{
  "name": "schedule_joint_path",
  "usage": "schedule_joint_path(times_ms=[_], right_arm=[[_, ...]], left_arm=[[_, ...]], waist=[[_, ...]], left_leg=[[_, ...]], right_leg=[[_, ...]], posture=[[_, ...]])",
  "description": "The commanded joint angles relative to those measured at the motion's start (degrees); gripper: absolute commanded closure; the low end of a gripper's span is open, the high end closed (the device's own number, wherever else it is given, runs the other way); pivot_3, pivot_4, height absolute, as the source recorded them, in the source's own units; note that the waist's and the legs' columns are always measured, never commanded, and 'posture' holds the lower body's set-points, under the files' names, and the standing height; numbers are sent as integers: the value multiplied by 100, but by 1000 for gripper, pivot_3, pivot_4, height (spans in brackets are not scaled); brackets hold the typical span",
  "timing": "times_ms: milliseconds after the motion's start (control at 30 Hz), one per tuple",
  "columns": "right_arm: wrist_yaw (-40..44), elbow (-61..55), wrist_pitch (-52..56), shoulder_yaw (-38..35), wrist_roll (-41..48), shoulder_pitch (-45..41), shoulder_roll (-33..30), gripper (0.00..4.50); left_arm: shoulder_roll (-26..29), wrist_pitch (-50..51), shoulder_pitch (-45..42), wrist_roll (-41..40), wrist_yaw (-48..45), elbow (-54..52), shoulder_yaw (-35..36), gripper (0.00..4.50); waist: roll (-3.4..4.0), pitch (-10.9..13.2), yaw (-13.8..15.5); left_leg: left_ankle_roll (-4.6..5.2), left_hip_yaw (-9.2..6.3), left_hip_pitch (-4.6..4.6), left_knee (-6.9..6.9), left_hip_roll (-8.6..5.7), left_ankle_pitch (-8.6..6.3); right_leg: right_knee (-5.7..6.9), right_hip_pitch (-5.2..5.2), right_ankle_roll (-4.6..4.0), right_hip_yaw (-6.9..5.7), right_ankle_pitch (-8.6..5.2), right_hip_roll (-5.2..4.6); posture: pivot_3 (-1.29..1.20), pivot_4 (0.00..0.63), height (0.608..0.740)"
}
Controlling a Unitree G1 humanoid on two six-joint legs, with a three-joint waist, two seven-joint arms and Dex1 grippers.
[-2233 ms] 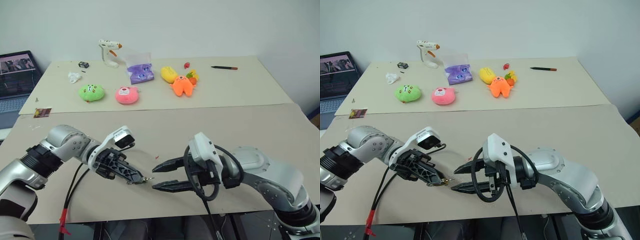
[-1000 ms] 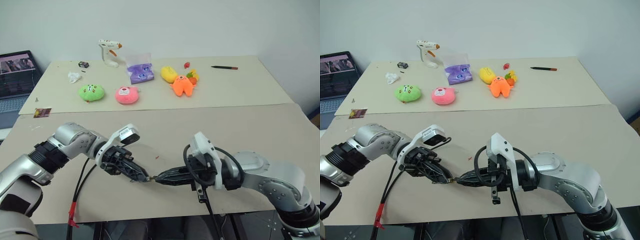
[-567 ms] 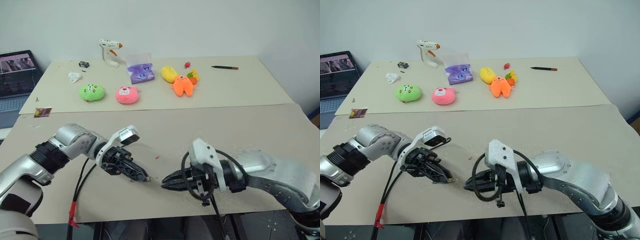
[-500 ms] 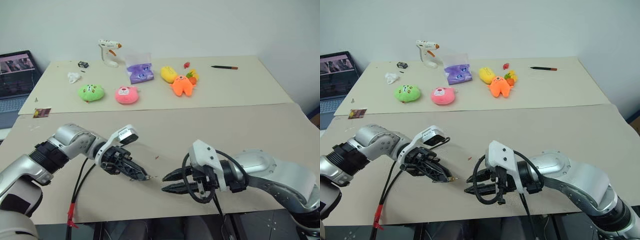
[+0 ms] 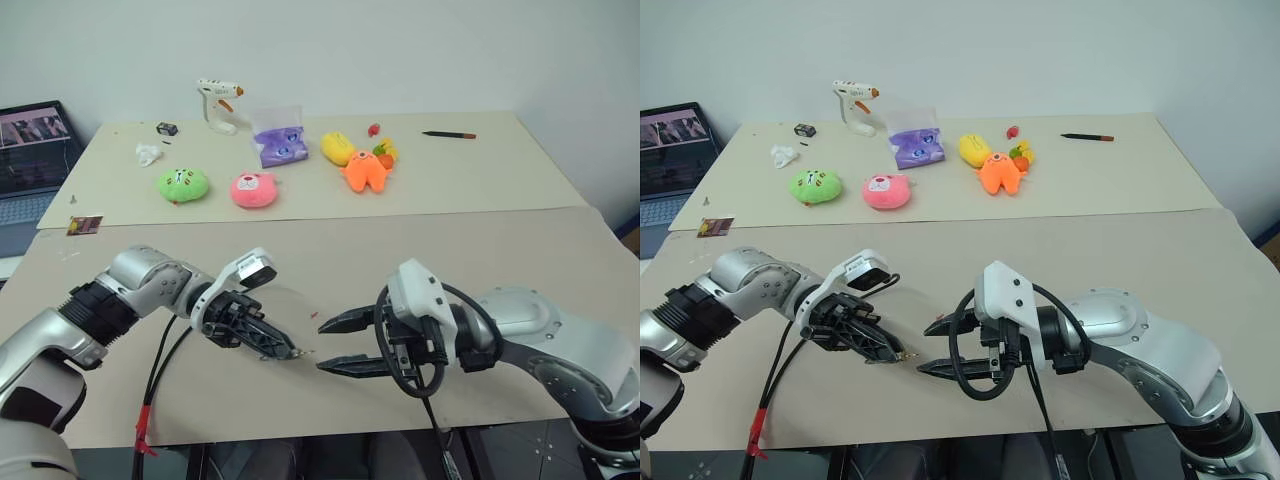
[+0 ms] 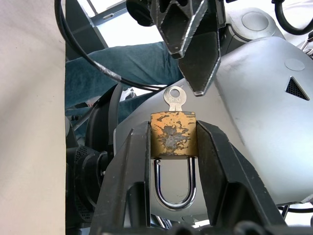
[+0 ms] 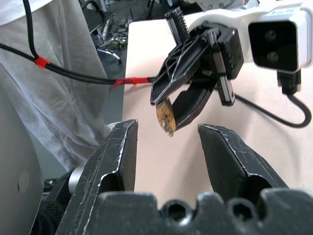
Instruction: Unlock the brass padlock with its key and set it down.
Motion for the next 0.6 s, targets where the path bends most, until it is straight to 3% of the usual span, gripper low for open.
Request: schedule_joint_path(times_ms=[33, 600], right_arm=[[3, 48, -153, 120, -186, -42, 151, 2041], [-103, 209, 13, 260, -248, 46, 597, 2041]], left_arm=[[-20, 35, -134, -124, -65, -10, 15, 3683], [-177, 71, -246, -133, -65, -13, 27, 3683]], waist=[[0, 0, -1], [0, 0, -4]], left_leg=[[0, 0, 0, 0, 0, 0], [-1, 0, 0, 0, 0, 1]], right_leg=[[0, -1, 0, 0, 0, 0], [5, -3, 0, 0, 0, 1]], posture=[[0, 150, 740], [0, 150, 740]])
